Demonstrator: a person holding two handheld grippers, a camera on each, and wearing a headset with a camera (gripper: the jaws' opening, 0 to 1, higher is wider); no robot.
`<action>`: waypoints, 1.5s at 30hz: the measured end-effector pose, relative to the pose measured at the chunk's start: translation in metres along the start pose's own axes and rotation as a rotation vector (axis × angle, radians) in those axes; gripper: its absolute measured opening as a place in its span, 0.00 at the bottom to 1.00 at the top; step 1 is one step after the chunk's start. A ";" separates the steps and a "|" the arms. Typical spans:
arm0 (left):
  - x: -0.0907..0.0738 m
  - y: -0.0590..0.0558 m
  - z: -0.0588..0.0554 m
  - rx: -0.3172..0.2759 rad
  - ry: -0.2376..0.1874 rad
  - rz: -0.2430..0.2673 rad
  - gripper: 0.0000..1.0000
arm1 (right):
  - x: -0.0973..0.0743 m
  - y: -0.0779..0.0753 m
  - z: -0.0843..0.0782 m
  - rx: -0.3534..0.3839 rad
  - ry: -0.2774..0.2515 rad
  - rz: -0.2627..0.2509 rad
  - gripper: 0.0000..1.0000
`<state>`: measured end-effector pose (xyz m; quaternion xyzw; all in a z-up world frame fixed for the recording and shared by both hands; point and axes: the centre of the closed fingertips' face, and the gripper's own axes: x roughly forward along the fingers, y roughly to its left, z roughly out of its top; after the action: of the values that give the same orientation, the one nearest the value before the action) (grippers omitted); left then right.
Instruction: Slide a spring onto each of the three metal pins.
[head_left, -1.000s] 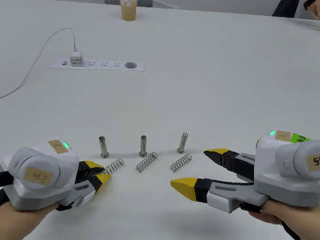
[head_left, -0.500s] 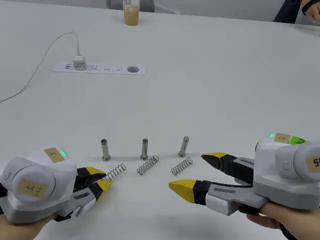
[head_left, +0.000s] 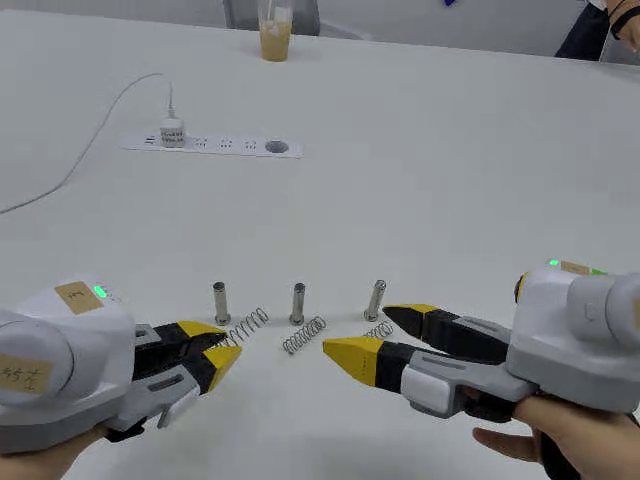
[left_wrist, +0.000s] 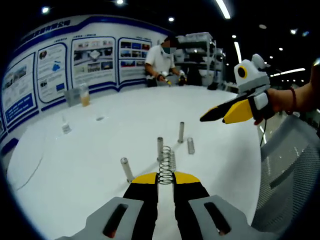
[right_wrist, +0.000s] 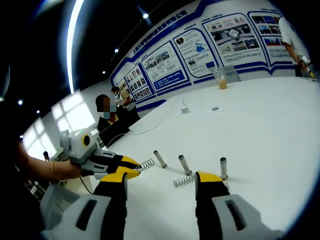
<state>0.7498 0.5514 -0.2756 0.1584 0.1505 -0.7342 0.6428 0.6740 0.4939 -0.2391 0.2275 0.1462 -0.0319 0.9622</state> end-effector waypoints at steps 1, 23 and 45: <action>-0.001 -0.001 0.003 -0.001 -0.009 0.001 0.10 | 0.001 0.002 0.002 0.010 -0.008 0.006 0.56; -0.031 -0.022 0.049 0.027 -0.204 0.010 0.10 | 0.030 0.047 0.027 0.204 -0.101 0.180 0.31; -0.034 -0.035 0.053 0.086 -0.226 -0.012 0.10 | 0.034 0.059 0.023 0.374 -0.094 0.262 0.15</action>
<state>0.7174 0.5643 -0.2124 0.1014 0.0464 -0.7570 0.6438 0.7205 0.5367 -0.2042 0.4171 0.0619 0.0560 0.9050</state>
